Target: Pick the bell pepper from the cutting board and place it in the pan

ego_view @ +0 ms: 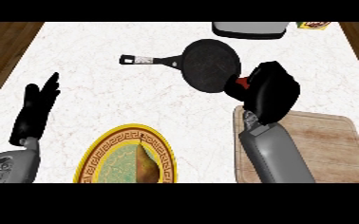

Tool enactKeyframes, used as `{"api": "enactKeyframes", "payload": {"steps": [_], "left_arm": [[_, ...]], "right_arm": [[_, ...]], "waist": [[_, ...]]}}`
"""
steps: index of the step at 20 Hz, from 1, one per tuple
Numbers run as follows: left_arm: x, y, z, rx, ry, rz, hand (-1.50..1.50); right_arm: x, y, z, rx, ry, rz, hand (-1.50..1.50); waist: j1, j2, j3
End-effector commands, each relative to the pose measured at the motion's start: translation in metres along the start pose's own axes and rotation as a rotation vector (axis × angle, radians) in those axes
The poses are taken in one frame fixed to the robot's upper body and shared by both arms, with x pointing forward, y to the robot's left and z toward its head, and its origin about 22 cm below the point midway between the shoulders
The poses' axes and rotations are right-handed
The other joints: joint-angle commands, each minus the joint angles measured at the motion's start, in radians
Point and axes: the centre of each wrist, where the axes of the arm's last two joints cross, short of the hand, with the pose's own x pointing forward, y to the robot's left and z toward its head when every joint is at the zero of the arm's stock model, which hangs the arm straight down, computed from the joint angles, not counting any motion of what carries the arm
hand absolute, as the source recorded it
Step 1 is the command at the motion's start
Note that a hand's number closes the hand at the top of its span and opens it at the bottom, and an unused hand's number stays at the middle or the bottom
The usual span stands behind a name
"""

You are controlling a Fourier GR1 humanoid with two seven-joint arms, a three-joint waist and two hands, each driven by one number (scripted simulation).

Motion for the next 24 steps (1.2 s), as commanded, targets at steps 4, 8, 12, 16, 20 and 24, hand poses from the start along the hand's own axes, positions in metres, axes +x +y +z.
{"api": "enactKeyframes", "payload": {"steps": [4,8,12,16,20,24], "left_arm": [[0.002,0.006,-0.004,-0.014,-0.015,-0.012,0.00],[0.005,0.006,-0.008,-0.026,-0.021,-0.009,0.00],[0.009,-0.005,-0.006,-0.030,-0.028,-0.008,0.00],[0.017,-0.014,-0.006,-0.028,-0.039,-0.019,0.00],[0.026,-0.009,-0.011,-0.051,-0.054,-0.011,0.00],[0.021,-0.020,-0.011,-0.052,-0.044,-0.011,0.00]], "right_arm": [[0.009,0.035,-0.048,0.031,0.259,-0.155,1.50],[0.000,0.067,-0.052,0.076,0.283,-0.158,1.50],[0.005,0.072,-0.072,0.089,0.301,-0.266,1.50],[-0.020,0.098,-0.068,0.109,0.370,-0.355,-1.50],[-0.015,0.108,-0.069,0.092,0.354,-0.394,-1.50],[-0.004,0.113,-0.070,0.060,0.323,-0.438,-1.50]], "waist": [[0.008,0.008,0.000],[0.023,0.014,0.001],[0.035,0.020,0.003],[0.036,0.019,0.005],[0.056,0.027,0.005],[0.061,0.027,0.004]]}}
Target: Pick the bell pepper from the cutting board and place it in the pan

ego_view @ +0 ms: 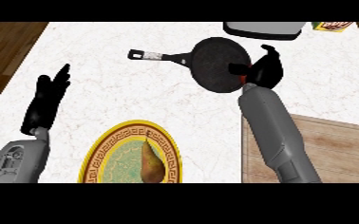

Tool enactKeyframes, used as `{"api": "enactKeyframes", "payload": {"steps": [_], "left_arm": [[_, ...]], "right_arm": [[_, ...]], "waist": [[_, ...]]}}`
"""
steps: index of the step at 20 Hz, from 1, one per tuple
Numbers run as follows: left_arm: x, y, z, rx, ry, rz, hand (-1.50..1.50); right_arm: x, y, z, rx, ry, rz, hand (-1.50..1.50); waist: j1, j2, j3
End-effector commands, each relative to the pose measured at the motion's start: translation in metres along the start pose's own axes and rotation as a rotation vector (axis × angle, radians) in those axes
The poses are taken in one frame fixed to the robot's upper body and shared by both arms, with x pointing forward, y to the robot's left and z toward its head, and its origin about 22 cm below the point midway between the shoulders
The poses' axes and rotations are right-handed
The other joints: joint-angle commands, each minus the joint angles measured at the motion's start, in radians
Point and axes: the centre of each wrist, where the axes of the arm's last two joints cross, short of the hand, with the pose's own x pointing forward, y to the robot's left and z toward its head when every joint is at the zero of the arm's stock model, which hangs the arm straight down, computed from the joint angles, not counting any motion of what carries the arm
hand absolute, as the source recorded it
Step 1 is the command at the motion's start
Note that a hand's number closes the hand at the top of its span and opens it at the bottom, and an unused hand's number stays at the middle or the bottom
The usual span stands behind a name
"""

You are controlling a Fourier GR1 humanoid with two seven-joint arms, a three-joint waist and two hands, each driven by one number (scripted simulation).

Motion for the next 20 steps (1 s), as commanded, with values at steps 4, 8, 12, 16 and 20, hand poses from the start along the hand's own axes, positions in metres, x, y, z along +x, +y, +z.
{"api": "enactKeyframes", "payload": {"steps": [4,8,12,16,20], "left_arm": [[0.002,-0.005,-0.001,-0.016,0.000,0.005,0.00],[-0.006,0.000,-0.001,0.004,0.005,0.004,0.00],[-0.009,0.010,0.004,0.025,0.025,0.014,0.00],[-0.017,0.019,0.003,0.045,0.058,0.018,0.00],[-0.025,0.020,0.012,0.046,0.074,0.015,0.00]], "right_arm": [[0.011,0.007,-0.001,-0.131,-0.014,-0.190,-1.50],[0.015,0.008,-0.003,-0.227,-0.065,-0.273,-1.50],[0.015,0.008,-0.007,-0.295,-0.009,-0.335,-1.50],[-0.004,0.015,-0.005,-0.370,0.008,-0.355,-1.50],[-0.025,0.015,-0.001,-0.380,0.052,-0.368,-1.50]], "waist": [[0.005,0.000,0.000],[-0.009,-0.003,-0.002],[-0.027,-0.017,-0.003],[-0.058,-0.028,-0.004],[-0.080,-0.049,-0.005]]}}
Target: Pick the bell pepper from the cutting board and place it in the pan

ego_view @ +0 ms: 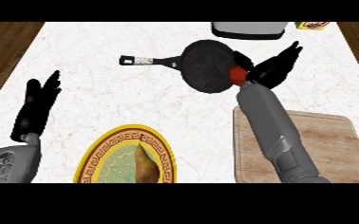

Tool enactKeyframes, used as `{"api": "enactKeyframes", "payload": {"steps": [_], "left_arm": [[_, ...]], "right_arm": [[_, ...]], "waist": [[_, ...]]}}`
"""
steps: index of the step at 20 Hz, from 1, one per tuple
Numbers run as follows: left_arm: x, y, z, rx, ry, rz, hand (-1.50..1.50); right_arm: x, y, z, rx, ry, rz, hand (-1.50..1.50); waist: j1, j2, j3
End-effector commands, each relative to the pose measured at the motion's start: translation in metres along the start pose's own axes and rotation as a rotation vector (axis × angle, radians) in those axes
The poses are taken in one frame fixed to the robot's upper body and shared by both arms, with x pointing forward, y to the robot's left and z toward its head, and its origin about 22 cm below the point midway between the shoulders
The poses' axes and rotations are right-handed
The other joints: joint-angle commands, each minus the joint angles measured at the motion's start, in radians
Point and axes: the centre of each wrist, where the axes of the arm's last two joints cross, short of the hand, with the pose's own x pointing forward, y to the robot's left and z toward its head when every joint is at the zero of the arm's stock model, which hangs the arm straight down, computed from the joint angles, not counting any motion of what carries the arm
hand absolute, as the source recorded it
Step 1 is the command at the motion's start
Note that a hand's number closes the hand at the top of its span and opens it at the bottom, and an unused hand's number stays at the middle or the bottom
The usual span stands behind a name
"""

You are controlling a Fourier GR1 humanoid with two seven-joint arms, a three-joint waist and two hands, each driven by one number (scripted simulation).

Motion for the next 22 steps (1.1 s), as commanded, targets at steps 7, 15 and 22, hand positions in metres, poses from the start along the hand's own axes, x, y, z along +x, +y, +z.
{"api": "enactKeyframes", "payload": {"steps": [7,15,22], "left_arm": [[-0.003,0.016,0.007,0.054,0.054,0.016,0.00],[-0.025,0.023,0.015,0.094,0.071,0.007,0.00],[-0.028,0.027,0.020,0.093,0.061,0.005,0.00]], "right_arm": [[-0.049,-0.032,0.026,-0.060,0.025,-0.132,-1.50],[-0.107,-0.097,0.069,0.036,0.037,-0.127,-1.50],[-0.133,-0.180,0.100,0.038,0.007,-0.122,-1.50]], "waist": [[-0.075,-0.035,-0.002],[-0.113,-0.041,-0.004],[-0.115,-0.031,-0.005]]}}
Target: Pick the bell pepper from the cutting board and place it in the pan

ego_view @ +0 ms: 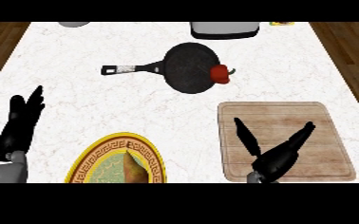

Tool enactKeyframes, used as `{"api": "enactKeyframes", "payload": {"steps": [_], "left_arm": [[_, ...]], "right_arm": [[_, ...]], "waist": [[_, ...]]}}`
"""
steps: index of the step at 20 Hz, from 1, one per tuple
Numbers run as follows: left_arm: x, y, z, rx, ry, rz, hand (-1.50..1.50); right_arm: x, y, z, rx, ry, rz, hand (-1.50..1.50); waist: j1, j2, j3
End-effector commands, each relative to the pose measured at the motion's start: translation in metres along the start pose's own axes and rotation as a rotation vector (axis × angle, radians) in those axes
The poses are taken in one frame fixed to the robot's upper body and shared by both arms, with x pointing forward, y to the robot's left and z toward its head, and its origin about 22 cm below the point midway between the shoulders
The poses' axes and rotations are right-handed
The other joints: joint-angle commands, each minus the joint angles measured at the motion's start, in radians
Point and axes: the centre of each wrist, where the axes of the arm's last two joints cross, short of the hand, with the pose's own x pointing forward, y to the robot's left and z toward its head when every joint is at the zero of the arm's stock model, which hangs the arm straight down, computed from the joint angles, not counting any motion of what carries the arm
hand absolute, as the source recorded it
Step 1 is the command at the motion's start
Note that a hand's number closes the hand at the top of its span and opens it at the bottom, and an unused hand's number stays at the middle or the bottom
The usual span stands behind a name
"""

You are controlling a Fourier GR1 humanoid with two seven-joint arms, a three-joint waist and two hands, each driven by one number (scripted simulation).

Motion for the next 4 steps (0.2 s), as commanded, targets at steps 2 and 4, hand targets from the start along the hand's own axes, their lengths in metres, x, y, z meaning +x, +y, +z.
{"api": "enactKeyframes", "payload": {"steps": [2,4], "left_arm": [[0.009,0.005,-0.002,0.008,-0.018,-0.001,0.00],[0.003,-0.002,0.001,-0.001,-0.018,0.002,0.00]], "right_arm": [[-0.007,-0.070,0.035,-0.011,0.006,-0.002,-1.50],[0.003,-0.100,0.042,-0.027,-0.006,-0.003,-1.50]], "waist": [[0.001,0.008,0.000],[0.006,0.011,0.000]]}}
